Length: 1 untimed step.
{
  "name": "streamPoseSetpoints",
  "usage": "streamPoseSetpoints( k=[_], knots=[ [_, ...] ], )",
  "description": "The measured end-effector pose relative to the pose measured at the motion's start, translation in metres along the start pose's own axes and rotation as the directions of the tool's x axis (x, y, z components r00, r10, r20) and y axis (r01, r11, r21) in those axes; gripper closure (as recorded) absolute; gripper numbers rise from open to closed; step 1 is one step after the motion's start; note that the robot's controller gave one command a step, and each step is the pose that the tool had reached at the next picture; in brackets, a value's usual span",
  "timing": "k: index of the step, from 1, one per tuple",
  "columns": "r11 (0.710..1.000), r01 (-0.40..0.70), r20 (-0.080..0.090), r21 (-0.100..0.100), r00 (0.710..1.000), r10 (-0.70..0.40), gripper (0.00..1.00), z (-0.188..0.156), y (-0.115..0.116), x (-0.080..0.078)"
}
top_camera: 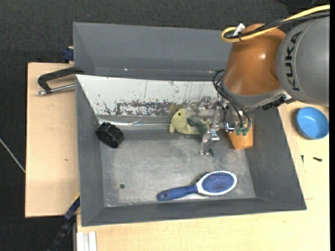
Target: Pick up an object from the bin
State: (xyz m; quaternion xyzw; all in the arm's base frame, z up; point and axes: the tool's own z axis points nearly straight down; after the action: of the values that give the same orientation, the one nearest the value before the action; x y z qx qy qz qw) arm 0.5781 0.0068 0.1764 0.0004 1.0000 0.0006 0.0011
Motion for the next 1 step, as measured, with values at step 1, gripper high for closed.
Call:
streamPoseSetpoints(
  k=[1],
  knots=[
    [0.999, 0.045, 0.005, 0.001, 0.999, -0.045, 0.00, 0.0774, -0.0606, 0.0533]
  ],
)
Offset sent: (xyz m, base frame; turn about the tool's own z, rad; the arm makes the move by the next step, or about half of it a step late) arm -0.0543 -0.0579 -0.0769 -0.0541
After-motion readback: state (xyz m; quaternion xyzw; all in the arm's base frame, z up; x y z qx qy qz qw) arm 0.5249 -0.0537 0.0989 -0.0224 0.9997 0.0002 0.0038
